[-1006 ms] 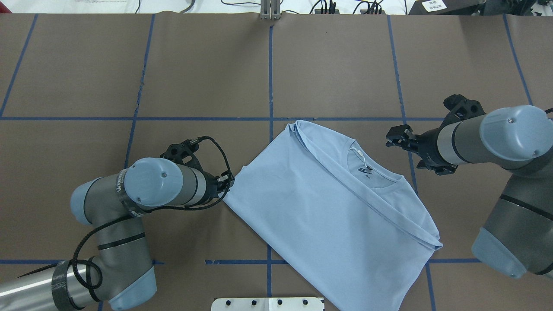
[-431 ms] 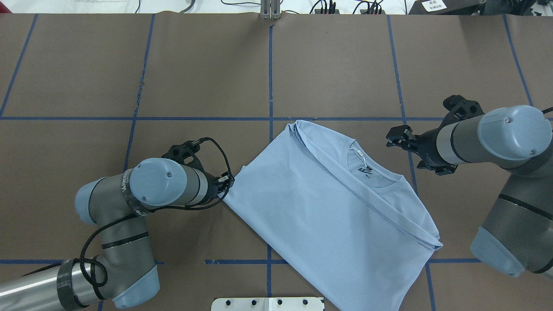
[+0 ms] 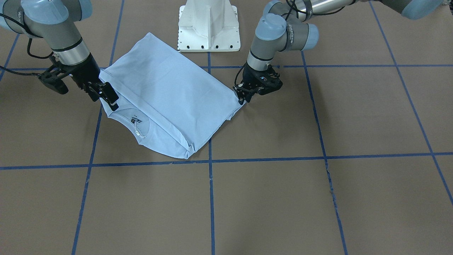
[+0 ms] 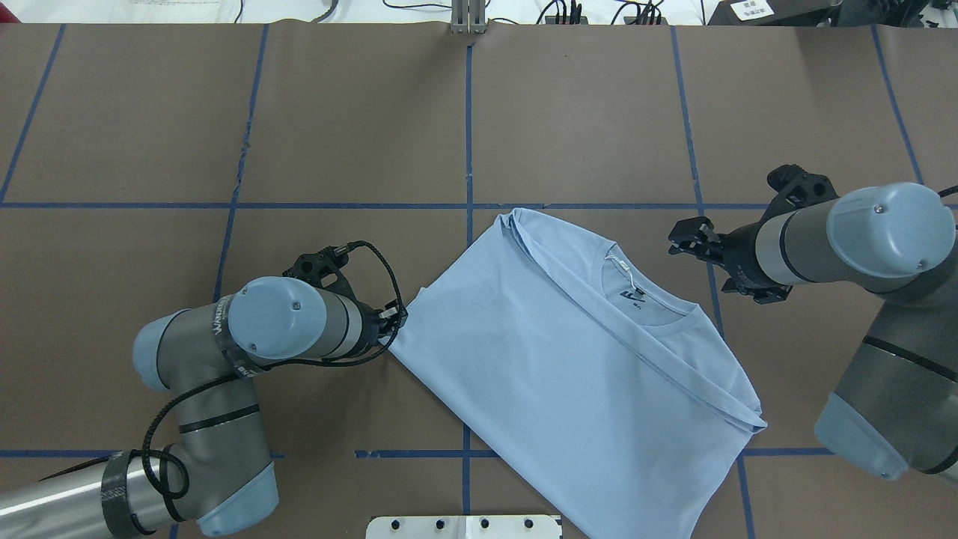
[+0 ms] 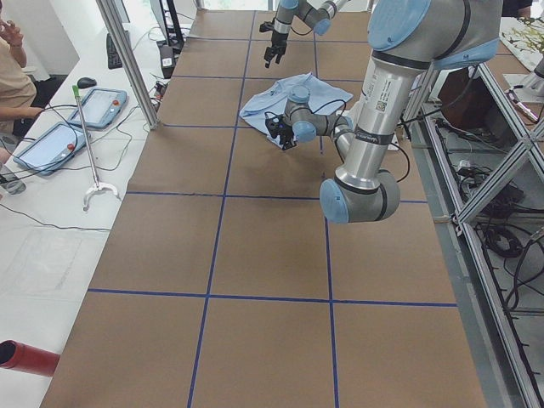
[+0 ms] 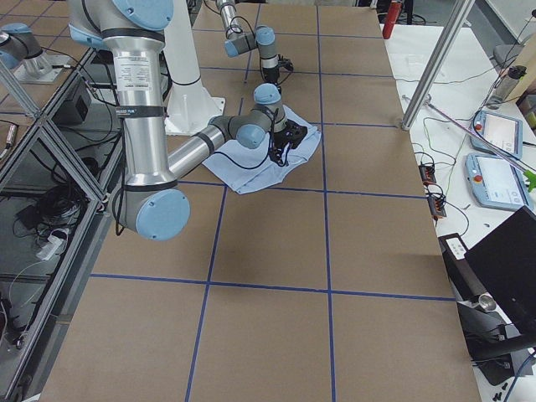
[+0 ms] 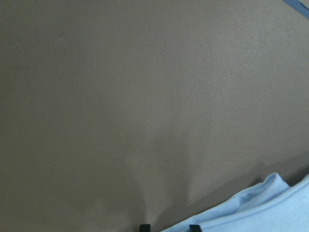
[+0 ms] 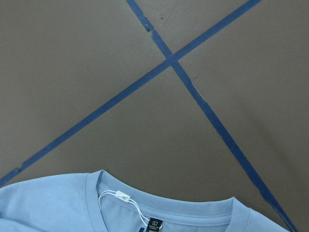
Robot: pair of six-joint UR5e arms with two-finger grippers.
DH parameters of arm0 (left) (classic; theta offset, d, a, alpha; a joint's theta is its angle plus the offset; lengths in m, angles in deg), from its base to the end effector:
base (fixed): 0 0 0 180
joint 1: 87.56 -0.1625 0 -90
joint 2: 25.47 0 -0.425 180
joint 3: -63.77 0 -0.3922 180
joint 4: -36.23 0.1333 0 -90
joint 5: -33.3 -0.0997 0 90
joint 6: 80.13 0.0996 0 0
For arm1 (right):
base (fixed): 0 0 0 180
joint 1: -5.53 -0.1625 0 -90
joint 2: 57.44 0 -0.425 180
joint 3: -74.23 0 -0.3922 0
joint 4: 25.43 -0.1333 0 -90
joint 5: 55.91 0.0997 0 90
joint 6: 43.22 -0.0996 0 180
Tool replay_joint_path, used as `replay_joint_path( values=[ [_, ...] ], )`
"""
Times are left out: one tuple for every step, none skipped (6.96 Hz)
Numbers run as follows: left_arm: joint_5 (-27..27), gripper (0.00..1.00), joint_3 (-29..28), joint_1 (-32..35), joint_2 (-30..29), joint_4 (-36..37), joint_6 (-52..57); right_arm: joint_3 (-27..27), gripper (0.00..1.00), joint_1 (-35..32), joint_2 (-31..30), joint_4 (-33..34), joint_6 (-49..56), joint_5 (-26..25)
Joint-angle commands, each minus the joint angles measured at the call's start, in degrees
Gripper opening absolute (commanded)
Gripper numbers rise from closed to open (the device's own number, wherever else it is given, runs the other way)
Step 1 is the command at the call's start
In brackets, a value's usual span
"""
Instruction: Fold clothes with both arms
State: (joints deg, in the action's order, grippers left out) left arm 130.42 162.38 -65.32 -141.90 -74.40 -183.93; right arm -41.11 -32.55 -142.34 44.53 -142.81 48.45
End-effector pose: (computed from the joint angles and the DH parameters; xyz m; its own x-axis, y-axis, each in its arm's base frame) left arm 0.5541 -0.3573 0.2913 0.4399 -0.4356 -0.7853 0.3972 0.8787 -0.2649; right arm -0.3375 -0.4024 0.3716 0.4194 0.5337 0.7343 -0.5241 0.8029 -0.2841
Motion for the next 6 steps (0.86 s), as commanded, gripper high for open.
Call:
replay_joint_path(
  values=[
    [0.0,0.31,-0.5,-0.1,-0.3,0.1,0.0,0.3,1.0,0.0,0.3,0.0,-0.1,0.1],
    [0.0,0.0,-0.5,0.0,-0.8,0.1,-0.1,0.6,1.0,0.0,0.4,0.0,-0.1,0.1],
    [0.1,0.0,-0.1,0.1,-1.0,0.1,0.3,0.8,1.0,0.0,0.9,0.0,-0.1,0.1],
    [0.1,0.0,0.2,0.5,-1.0,0.1,0.9,1.1,1.0,0.0,1.1,0.0,-0.1,0.1],
    [0.2,0.0,0.4,1.9,-0.9,0.2,1.6,1.1,1.0,0.0,1.1,0.0,-0.1,0.1],
    [0.2,0.0,0.6,4.9,-0.8,0.2,6.8,1.3,1.0,0.0,1.1,0.0,-0.1,0.1]
  ],
)
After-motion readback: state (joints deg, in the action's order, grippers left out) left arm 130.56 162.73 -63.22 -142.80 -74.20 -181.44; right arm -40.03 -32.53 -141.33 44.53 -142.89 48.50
